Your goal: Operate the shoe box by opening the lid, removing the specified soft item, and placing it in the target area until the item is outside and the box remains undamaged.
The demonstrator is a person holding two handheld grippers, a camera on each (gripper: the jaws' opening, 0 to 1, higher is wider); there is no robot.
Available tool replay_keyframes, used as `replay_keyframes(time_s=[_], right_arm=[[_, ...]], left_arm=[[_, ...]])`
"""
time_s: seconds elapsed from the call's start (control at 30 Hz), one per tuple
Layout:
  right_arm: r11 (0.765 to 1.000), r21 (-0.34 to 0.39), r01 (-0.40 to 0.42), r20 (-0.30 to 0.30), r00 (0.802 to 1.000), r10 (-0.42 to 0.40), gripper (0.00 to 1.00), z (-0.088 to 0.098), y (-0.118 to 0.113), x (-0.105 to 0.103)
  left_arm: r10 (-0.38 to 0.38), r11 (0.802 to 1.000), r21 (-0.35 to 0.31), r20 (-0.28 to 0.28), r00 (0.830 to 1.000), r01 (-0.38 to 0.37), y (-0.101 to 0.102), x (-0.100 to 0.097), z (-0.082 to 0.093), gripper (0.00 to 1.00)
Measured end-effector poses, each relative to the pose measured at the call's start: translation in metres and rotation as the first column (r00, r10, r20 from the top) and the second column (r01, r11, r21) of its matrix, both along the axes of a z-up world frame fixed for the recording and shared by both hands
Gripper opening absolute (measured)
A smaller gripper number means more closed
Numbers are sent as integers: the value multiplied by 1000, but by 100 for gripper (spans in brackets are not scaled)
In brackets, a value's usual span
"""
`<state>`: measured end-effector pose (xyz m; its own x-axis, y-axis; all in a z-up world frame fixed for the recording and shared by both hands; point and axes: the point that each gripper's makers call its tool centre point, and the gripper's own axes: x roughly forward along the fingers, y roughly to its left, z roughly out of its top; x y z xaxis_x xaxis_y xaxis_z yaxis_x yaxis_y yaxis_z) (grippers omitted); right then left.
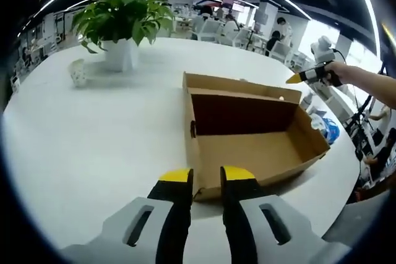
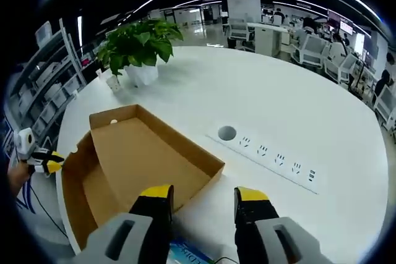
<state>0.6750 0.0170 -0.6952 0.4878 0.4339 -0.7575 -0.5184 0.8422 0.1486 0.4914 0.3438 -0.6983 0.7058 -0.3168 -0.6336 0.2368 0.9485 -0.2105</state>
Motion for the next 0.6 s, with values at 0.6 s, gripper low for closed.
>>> replay_keyframes(time_s=[0.6], right_arm=[[1000, -6, 24, 5, 1000, -24, 29, -8, 4, 9]], left_arm=[[71, 997, -13, -8, 997, -71, 5, 2, -13, 6]])
